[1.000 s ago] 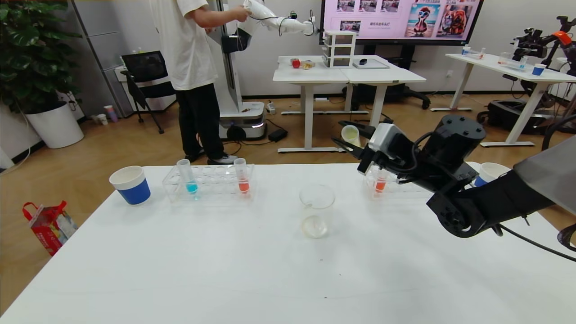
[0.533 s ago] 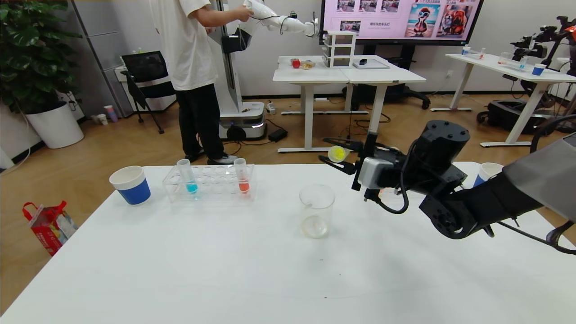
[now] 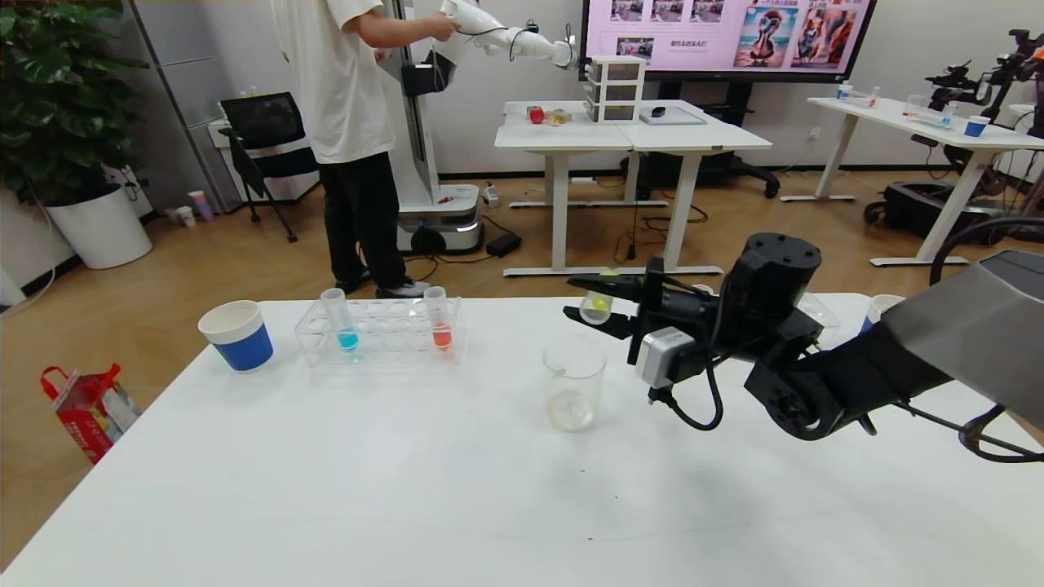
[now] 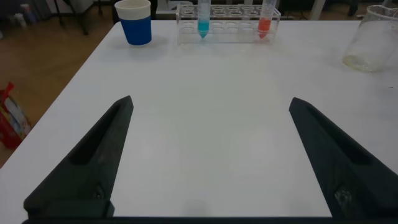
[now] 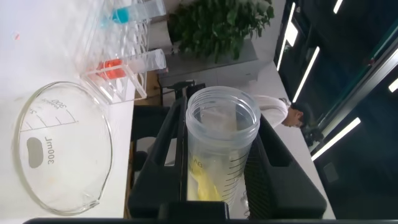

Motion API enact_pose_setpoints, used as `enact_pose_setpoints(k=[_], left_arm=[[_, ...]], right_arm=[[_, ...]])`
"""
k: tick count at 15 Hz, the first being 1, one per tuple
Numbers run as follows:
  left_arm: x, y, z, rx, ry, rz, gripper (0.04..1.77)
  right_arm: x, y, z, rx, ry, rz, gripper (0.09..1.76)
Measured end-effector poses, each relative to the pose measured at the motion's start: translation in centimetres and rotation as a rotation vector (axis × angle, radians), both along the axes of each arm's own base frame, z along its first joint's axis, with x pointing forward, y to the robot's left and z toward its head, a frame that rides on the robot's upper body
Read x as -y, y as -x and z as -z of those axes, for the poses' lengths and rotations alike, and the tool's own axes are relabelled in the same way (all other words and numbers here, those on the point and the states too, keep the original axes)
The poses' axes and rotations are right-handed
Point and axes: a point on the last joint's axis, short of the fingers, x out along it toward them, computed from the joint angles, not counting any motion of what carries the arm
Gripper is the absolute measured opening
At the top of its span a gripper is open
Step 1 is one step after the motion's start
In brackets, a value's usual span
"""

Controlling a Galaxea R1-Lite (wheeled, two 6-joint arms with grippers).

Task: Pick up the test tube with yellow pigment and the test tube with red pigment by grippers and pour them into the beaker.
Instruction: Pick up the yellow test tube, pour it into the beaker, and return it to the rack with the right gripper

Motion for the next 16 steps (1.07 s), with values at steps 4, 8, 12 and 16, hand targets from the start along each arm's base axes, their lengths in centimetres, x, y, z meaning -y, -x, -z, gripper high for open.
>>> enact_pose_setpoints(k=[4,8,12,16], left_arm=[[0.0,0.0,0.0,0.000,0.000,0.000,1.75],[0.0,0.0,0.0,0.000,0.000,0.000,1.75],[0.0,0.0,0.0,0.000,0.000,0.000,1.75],[0.0,0.0,0.0,0.000,0.000,0.000,1.75]], right_arm=[[0.0,-1.1,0.6,0.071,0.028,-0.014,0.51],[-0.3,-2.0,0.9,0.146,0.056,-0.009,0.51],[-0.1,-2.7,1.2,0.207,0.108,-0.010,0.51],[0.4,-3.2,1.5,0.243,0.131,0.006,0.51]])
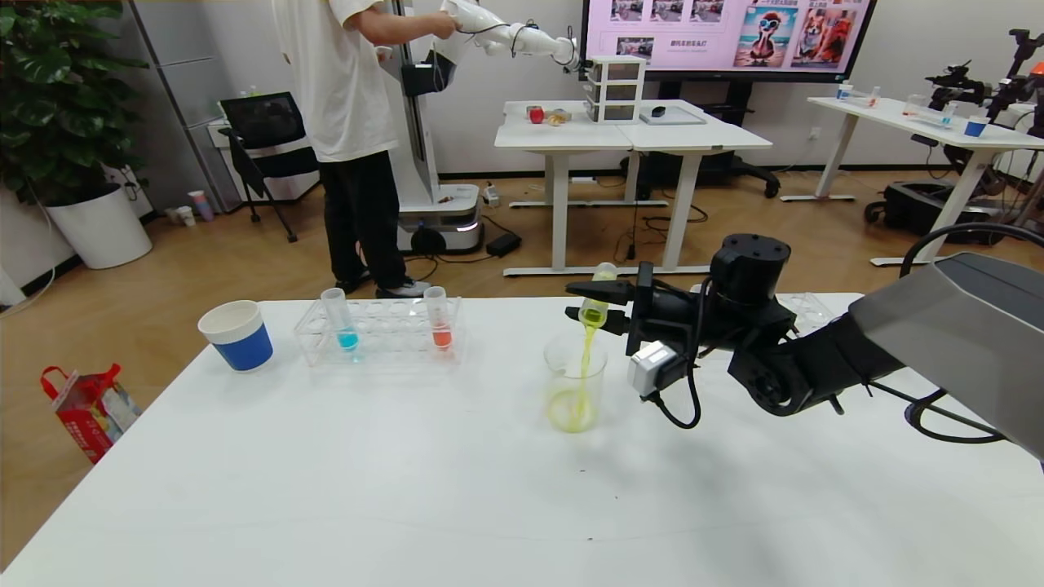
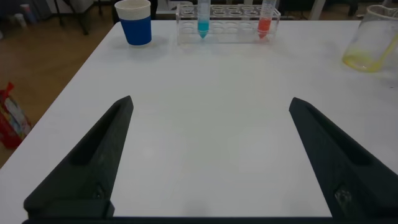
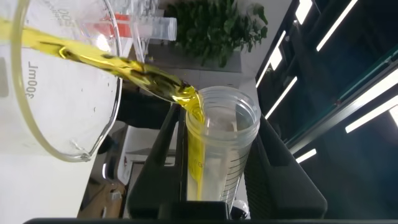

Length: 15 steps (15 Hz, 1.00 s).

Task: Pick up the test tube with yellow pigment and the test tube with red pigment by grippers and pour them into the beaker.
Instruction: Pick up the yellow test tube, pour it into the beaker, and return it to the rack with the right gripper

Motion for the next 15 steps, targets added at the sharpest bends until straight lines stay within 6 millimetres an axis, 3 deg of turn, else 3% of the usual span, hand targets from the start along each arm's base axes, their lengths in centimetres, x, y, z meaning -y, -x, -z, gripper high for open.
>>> enact_pose_setpoints(k=[7,15], left_arm=[[0.00,0.00,0.00,0.000,0.000,0.000,1.75],[0.00,0.00,0.01,-0.001,0.000,0.000,1.75]], right_arm=[[-0.15,-0.62,-0.43,0.068,0.040,-0.010,0.51],[-0.85,-0.83,-0.79,0.209,0.206,-0.081,0.51]])
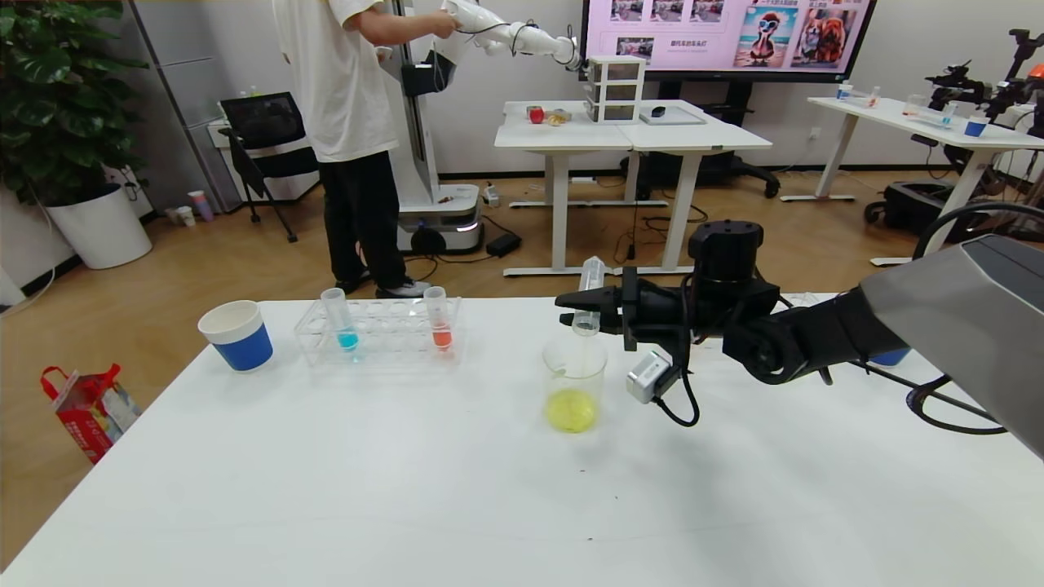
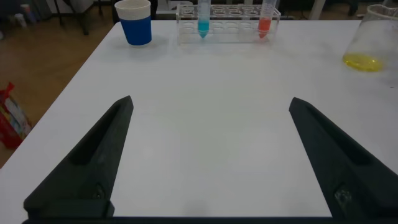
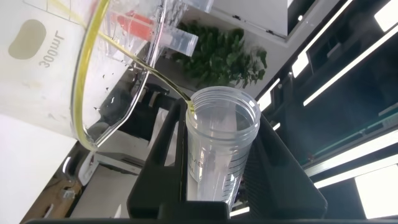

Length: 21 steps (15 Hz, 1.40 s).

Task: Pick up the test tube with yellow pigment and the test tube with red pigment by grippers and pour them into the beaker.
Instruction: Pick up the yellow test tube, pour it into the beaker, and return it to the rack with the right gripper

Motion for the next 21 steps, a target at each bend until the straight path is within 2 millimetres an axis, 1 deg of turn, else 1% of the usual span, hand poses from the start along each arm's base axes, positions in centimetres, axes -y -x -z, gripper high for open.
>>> enact_pose_setpoints(k=[3,5,8,11,13,15,16,18,21], left_arm=[[0.0,0.0,0.0,0.000,0.000,0.000,1.75],[0.0,0.0,0.0,0.001,0.000,0.000,1.75],[0.0,0.0,0.0,0.000,0.000,0.000,1.75],[0.0,0.0,0.0,0.000,0.000,0.000,1.75],[0.0,0.0,0.0,0.000,0.000,0.000,1.75],[0.0,0.0,0.0,0.000,0.000,0.000,1.75],[0.0,0.0,0.0,0.001,0.000,0.000,1.75],[0.0,0.0,0.0,0.000,0.000,0.000,1.75],[0.0,0.0,0.0,0.000,0.000,0.000,1.75]], right_arm=[[-0.2,0.0,-0.8,0.026,0.001,-0.009,0.51],[-0.3,0.1,-0.8,0.006,-0.003,-0.018,0.51],[0.3,0.4,-1.7,-0.146,-0.053,0.002,0.51],[0.8,1.2,-4.0,-0.332,-0.149,0.038,0.51],[1.6,1.6,-6.4,-0.422,-0.289,0.081,0.51],[2.4,2.2,-8.5,-0.470,-0.503,0.110,0.51],[2.7,2.7,-8.7,-0.529,-0.619,0.137,0.51],[2.9,3.7,-7.9,-0.693,-0.883,0.224,0.51],[1.9,5.4,-6.1,-0.927,-1.150,0.342,0.51]])
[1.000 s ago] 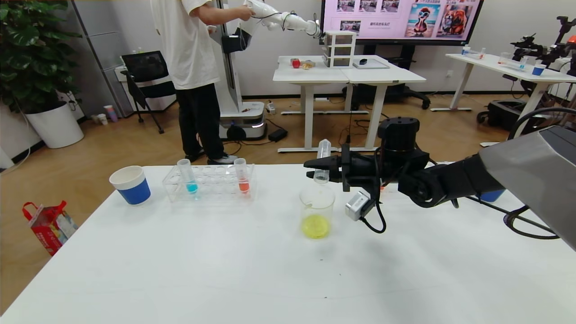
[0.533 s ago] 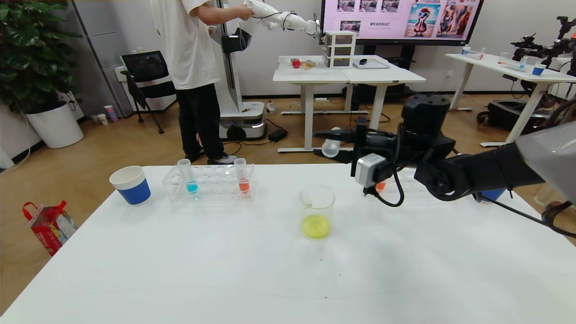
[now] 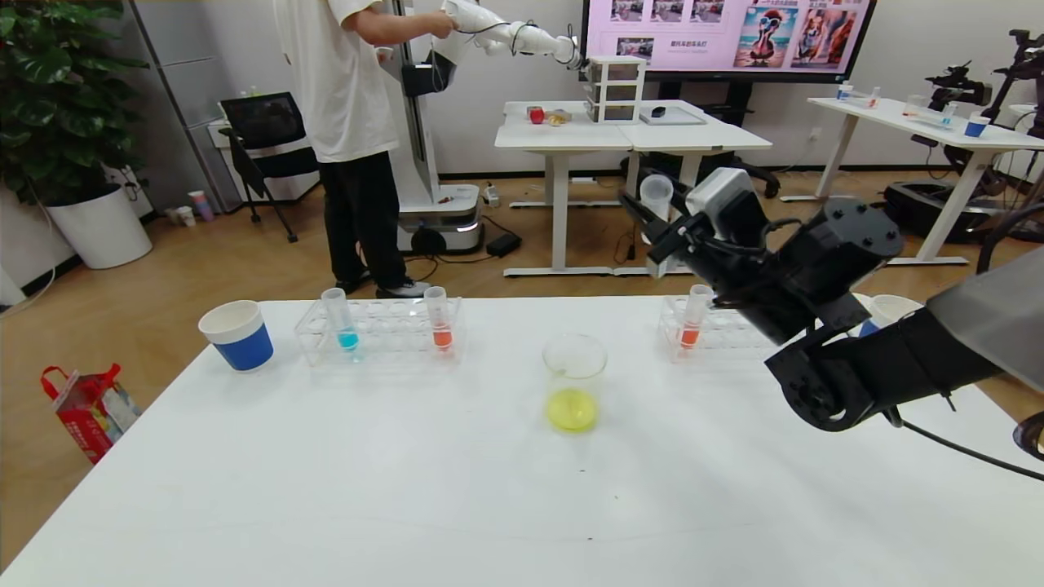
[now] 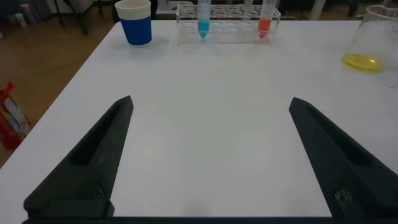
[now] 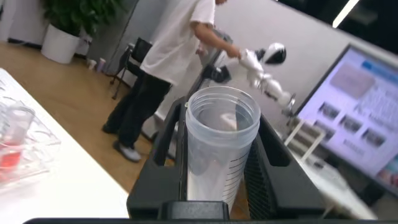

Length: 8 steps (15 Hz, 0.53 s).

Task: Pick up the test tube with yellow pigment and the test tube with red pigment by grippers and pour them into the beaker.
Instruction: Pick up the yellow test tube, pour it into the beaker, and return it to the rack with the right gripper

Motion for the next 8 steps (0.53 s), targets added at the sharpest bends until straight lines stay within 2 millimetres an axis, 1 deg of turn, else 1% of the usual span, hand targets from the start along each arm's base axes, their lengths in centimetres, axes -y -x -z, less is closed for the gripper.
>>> enact_pose_setpoints(k=[3,5,6,8], left_arm=[[0.0,0.0,0.0,0.000,0.000,-0.001,1.75],[0.0,0.0,0.0,0.000,0.000,0.000,1.75],[0.0,0.0,0.0,0.000,0.000,0.000,1.75],[0.0,0.0,0.0,0.000,0.000,0.000,1.75]], right_arm=[[-0.4,1.8,0.9,-0.207,-0.217,0.050,0.51],[-0.6,2.8,1.4,-0.328,-0.280,0.069,0.51],[-0.4,3.4,1.7,-0.390,-0.295,0.080,0.51],[0.2,4.2,1.7,-0.470,-0.325,0.099,0.51]])
